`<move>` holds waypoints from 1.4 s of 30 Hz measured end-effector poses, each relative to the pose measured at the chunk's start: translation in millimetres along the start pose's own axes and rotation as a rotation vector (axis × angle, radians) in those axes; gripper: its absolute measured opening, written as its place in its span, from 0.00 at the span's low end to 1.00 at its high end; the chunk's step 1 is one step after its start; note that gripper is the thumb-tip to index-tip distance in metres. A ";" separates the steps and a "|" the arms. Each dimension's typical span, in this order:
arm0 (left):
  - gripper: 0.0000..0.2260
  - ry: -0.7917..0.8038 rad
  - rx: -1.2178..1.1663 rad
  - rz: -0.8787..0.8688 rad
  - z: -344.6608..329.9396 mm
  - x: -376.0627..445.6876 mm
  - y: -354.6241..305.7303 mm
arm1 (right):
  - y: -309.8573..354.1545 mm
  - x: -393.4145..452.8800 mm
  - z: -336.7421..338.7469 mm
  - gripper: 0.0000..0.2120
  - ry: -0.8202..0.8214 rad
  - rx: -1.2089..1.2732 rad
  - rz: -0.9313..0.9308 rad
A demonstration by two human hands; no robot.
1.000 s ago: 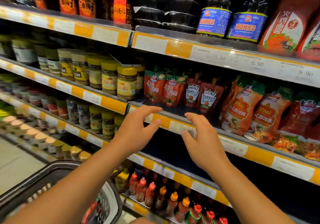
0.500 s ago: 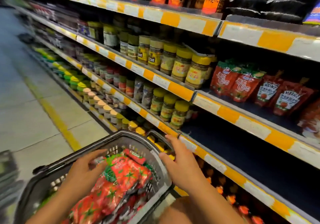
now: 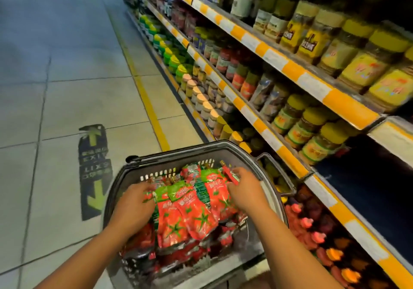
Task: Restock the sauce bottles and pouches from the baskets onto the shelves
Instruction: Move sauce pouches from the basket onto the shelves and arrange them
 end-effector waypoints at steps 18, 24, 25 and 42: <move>0.21 -0.020 0.113 0.289 -21.7 3.1 51.6 | -91.7 40.7 -51.9 0.25 0.147 -0.009 -0.126; 0.28 -0.044 0.011 0.264 -24.0 3.3 59.5 | -94.7 41.7 -49.8 0.32 0.111 0.008 -0.133; 0.28 -0.050 0.010 0.257 -23.9 3.9 60.3 | -94.3 41.9 -47.7 0.32 0.094 0.020 -0.124; 0.44 -0.092 -0.135 0.143 -16.2 -2.6 41.6 | -92.4 45.7 -42.6 0.20 -0.006 0.098 -0.177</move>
Point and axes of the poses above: each hand's wrist, its own x-axis towards the middle knuckle, its own z-axis out of the back of the hand, y = z × x, the point moved 10 cm from there along x, towards the middle knuckle, and after that the axes turned 11 degrees about z, right-handed, at the moved point
